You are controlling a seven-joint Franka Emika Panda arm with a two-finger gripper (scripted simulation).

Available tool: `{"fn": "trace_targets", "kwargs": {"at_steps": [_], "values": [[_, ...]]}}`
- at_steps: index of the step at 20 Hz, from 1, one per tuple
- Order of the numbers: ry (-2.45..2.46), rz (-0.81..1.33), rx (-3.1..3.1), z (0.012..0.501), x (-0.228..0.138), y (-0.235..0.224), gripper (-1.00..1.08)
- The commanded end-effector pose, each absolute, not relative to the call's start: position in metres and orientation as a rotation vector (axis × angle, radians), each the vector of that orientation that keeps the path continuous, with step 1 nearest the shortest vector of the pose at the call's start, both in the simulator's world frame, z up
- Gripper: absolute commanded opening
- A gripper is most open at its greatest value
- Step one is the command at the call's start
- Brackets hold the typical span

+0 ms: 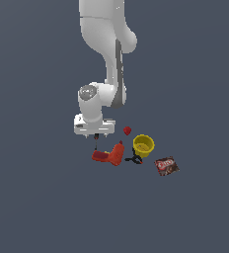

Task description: Pick up a designated object from a clutter of objects.

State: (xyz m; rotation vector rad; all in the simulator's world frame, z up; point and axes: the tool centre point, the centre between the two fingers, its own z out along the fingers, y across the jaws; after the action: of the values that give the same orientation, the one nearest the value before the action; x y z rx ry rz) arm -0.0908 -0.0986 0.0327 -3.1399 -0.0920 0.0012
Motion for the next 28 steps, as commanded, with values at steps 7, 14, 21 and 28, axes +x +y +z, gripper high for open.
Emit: {"fn": "trace_targets", "kwargs": {"at_steps": [7,14,21,28], "values": [[-0.093,0.0,-3.14,0.014,-0.091,-0.099,1.0],[-0.093,0.0,-3.14,0.014,-0.091,-0.099,-1.0],[-0.091,0.0,-3.14,0.017,-0.091,-0.1,-1.0],[-0.091,0.0,-3.14,0.039,-0.087,-0.108,-1.0]]}}
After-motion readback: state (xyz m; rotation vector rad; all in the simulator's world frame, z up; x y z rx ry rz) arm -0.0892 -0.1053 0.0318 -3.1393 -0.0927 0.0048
